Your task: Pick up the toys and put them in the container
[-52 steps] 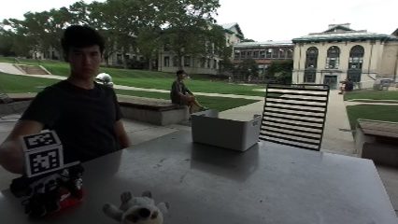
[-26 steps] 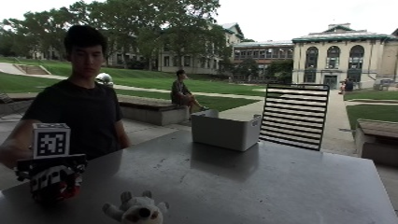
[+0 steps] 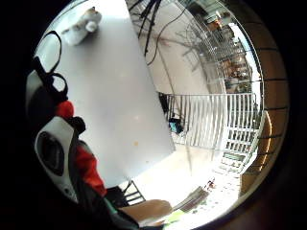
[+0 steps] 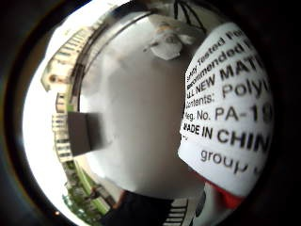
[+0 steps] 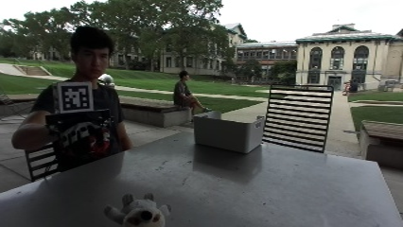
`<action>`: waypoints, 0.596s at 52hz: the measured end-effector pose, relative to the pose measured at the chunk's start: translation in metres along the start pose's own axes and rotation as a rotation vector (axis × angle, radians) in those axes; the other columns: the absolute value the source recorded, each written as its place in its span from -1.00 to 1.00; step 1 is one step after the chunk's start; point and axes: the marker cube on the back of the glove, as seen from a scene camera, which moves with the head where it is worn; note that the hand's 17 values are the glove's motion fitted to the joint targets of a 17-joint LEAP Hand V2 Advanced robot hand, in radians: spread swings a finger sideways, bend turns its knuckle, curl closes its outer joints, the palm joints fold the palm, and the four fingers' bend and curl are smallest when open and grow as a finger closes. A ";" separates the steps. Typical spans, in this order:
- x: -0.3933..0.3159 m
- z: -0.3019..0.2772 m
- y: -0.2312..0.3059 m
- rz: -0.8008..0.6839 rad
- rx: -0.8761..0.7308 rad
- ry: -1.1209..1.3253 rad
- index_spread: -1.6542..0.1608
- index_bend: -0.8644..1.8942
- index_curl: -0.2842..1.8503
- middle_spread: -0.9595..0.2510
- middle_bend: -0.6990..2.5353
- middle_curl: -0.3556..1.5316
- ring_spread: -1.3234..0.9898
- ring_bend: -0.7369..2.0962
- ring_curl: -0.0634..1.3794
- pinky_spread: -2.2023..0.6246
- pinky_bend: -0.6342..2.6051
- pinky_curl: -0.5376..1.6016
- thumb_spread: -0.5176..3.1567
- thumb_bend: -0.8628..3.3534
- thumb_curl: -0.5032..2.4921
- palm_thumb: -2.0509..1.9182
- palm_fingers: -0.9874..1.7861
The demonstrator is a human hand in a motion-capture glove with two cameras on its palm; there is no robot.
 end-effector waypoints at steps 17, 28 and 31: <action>-0.093 -0.126 -0.032 -0.097 0.086 -0.043 0.43 -0.18 0.15 -0.05 -0.03 -0.03 -0.24 0.31 -0.26 0.23 0.01 -0.13 -0.41 -0.44 -0.05 0.38 0.37; -0.176 -0.183 -0.044 -0.154 0.098 -0.152 0.37 -0.25 0.25 -0.10 -0.06 -0.01 -0.25 0.30 -0.26 0.23 0.00 -0.14 -0.41 -0.45 -0.01 0.38 0.37; -0.206 -0.192 -0.042 -0.178 0.109 -0.159 0.36 -0.26 0.27 -0.11 -0.07 0.00 -0.25 0.30 -0.26 0.23 0.01 -0.14 -0.41 -0.46 0.00 0.38 0.37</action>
